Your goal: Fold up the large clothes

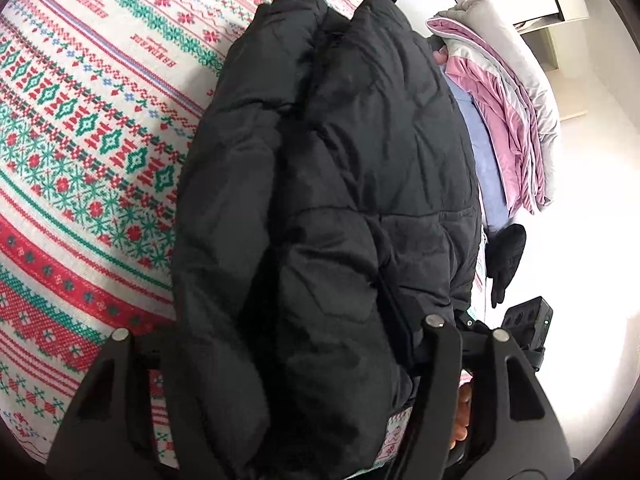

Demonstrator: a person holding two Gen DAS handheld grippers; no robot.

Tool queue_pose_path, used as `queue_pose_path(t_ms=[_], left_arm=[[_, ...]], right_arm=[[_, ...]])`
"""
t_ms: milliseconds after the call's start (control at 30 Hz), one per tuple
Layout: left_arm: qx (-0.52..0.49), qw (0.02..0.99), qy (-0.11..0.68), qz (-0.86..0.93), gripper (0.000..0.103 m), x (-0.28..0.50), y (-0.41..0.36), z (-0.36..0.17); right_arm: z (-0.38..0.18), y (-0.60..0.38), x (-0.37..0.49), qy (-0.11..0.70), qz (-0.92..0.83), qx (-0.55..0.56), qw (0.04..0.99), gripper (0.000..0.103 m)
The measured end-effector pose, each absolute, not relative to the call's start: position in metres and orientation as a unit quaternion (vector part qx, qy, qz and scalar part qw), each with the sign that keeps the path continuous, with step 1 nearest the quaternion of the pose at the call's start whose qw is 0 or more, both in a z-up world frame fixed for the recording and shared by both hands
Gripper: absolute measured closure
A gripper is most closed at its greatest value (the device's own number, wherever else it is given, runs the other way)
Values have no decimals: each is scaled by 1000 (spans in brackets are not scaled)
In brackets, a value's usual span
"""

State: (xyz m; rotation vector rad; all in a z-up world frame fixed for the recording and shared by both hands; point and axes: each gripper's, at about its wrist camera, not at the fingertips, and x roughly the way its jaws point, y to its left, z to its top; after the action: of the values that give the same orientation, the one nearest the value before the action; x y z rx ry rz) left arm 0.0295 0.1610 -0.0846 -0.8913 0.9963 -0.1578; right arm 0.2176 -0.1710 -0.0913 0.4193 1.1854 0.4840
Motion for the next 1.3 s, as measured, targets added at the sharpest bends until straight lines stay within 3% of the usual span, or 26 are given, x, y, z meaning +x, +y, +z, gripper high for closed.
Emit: queue_pose_path(t_ms=[100, 167, 567, 767, 967, 1167, 1300], left_arm=[[-399, 798, 445, -76, 62, 26, 157, -76], [-392, 806, 437, -76, 66, 26, 155, -71], [-384, 830, 400, -65, 78, 38, 125, -48], [-358, 851, 374, -86, 79, 52, 80, -36], [-331, 857, 355, -171, 80, 84, 5, -15], [-284, 852, 369, -240, 80, 113, -123, -24], [-240, 851, 378, -273, 80, 131, -217, -37]], right_arm=[[-87, -181, 209, 538, 225, 184, 791, 55], [-82, -180, 205, 528, 227, 176, 800, 60], [-52, -168, 190, 462, 210, 113, 854, 73], [-25, -202, 195, 416, 202, 137, 876, 78], [16, -278, 193, 346, 183, 155, 907, 79], [38, -383, 187, 274, 126, 171, 938, 79], [35, -461, 187, 274, 73, 171, 944, 79]])
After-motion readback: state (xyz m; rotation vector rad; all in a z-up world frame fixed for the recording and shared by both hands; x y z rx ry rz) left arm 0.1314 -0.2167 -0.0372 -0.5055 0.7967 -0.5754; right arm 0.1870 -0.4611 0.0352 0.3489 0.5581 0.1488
